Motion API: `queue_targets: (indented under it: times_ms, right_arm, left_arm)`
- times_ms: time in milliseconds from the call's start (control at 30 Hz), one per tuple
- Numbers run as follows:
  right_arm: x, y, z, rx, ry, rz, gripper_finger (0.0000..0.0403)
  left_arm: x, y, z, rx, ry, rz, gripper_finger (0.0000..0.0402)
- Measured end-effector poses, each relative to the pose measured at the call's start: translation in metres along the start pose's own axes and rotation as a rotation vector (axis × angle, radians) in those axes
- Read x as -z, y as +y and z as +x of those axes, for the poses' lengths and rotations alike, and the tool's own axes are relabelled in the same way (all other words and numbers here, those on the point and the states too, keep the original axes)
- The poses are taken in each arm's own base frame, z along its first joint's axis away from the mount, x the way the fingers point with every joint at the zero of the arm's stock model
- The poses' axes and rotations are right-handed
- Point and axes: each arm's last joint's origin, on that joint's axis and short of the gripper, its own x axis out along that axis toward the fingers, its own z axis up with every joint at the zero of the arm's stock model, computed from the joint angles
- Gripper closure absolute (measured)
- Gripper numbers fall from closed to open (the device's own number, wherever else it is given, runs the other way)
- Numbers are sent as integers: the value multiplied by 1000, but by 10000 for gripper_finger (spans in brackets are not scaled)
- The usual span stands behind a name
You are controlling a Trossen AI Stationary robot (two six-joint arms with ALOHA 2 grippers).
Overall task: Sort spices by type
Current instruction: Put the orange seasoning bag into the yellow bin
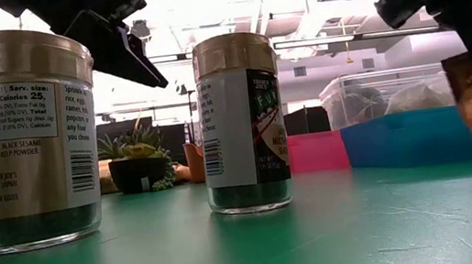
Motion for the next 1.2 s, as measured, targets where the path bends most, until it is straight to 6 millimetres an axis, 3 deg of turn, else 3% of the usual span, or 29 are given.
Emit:
queue_targets:
  times_ms: [133, 433, 567, 800, 1200]
  right_arm:
    - [2, -6, -11, -36, -24, -12, 377]
    - [17, -35, -70, 20, -138, -1, 390]
    - [15, -45, -85, -2, -225, 5, 386]
    - [2, -64, -85, 75, -287, 37, 386]
    - [-19, -107, -64, 205, -220, 73, 385]
  left_arm:
    - [0, 0, 0, 1, 4, 1, 128]
    - [0, 0, 0, -2, 2, 9, 128]
    - [0, 0, 0, -3, 0, 8, 128]
    - [0, 0, 0, -4, 1, 8, 128]
    - [0, 0, 0, -4, 5, 9, 128]
